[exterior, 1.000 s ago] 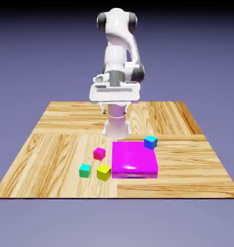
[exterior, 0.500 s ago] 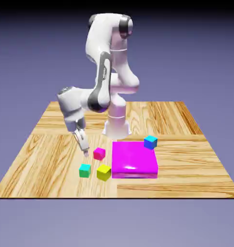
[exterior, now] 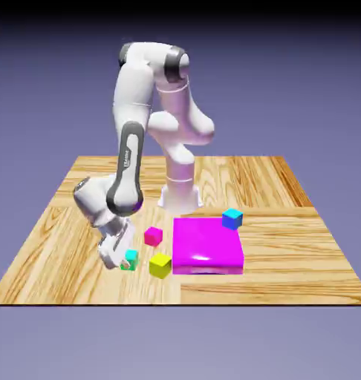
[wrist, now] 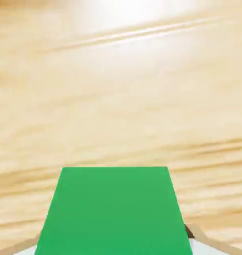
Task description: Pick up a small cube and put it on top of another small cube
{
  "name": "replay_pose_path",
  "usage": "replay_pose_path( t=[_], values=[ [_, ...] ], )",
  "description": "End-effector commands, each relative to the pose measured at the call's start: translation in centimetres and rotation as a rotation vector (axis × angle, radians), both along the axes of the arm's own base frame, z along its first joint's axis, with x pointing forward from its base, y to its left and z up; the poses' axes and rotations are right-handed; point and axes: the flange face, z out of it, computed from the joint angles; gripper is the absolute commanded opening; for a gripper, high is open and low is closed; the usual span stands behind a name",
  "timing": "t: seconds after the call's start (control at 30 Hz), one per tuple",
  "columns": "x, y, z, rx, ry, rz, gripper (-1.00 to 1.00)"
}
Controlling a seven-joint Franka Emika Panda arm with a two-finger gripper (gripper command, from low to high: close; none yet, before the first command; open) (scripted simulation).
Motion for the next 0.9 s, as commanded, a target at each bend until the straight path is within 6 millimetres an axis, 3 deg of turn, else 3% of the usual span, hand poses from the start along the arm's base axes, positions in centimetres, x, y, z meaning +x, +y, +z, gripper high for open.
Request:
replay_pose_path(
  t=[0.0,0.1,0.23,0.33,0.47,0.5,0.57,0.73,0.77,0.8,0.83,0.87],
  values=[
    [0.1,0.3,1.2,0.003,-0.001,0.022,-1.0],
    [2.9,9.2,4.2,0.045,-0.042,0.35,-1.0],
    [3.1,20.8,7.9,0.071,-0.067,0.789,-1.0],
    [0.9,28.7,10.4,0.066,-0.063,1.114,-1.0],
    [-4.4,37.1,12.9,0.022,-0.021,1.535,-1.0],
    [-5.9,38.7,13.4,0.003,-0.004,1.636,-1.0],
    [-6.4,39.2,13.5,-0.003,0.002,1.665,-1.0],
    [-8.7,39.4,7.0,-0.003,0.002,1.665,-1.0],
    [-8.7,39.4,7.0,-0.003,0.002,1.665,-1.0],
    [-8.7,39.4,7.0,-0.003,0.002,1.665,1.0],
    [-8.7,39.4,7.0,-0.003,0.002,1.665,1.0],
    [-8.1,39.4,8.3,-0.002,0.001,1.665,1.0]
  ],
)
